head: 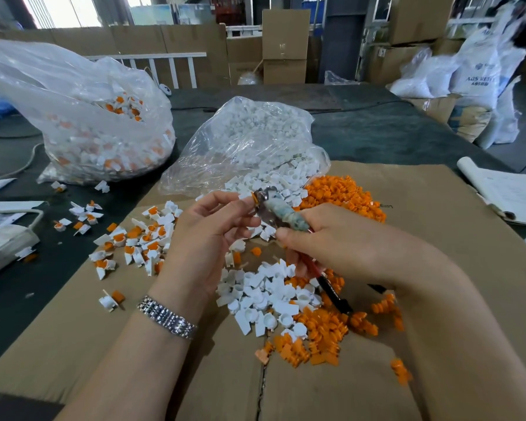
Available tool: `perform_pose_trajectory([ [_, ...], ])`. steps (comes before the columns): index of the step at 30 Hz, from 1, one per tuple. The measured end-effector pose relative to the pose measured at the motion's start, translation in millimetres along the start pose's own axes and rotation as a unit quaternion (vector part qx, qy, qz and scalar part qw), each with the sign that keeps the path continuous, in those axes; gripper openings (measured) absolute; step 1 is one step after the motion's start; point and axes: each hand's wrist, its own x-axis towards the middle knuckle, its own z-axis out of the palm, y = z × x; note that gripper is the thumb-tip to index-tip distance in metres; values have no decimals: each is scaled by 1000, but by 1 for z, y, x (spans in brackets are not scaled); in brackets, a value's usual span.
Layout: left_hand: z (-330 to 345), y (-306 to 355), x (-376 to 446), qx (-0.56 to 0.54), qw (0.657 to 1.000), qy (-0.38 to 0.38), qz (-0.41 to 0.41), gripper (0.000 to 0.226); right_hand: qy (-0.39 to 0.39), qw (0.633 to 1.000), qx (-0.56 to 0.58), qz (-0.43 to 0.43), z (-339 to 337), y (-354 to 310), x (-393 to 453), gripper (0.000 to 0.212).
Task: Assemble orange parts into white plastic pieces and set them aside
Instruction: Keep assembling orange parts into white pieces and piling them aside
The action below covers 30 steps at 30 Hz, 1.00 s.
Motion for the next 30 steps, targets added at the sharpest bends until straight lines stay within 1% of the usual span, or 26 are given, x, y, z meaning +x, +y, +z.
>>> perform_pose_trajectory([
  [4,0,-1,-2,22,1000,2,12,8,25,999,-34,-6,6,-4,0,44],
  [10,1,-3,-3,28,999,23,8,5,82,993,-81,11,18,-6,6,40],
  [14,1,-4,-3,24,999,22,3,7,96,992,-84,8,18,-3,9,40],
  [16,0,-5,-2,23,999,22,6,9,100,993,-59,6,17,-2,8,43],
  [18,-2,-4,1,23,999,28,17,8,76,997,1,-2,15,-1,5,50],
  [20,-6,-4,2,35,997,54,40,7,36,998,52,3,7,1,1,55],
  [21,-9,-3,4,60,993,82,56,7,28,997,66,8,3,4,-1,56],
  [23,-18,-1,7,152,972,160,83,9,56,996,67,18,-6,13,0,54],
  [24,-23,0,8,212,951,203,96,11,85,995,48,27,-9,18,2,52],
  [26,-35,1,12,344,893,262,128,14,142,988,-22,50,-10,30,9,47],
  [28,-39,3,16,449,835,278,153,19,175,977,-87,80,-8,41,17,43],
  [30,-36,3,15,516,802,251,167,24,185,966,-138,118,-4,49,25,47],
])
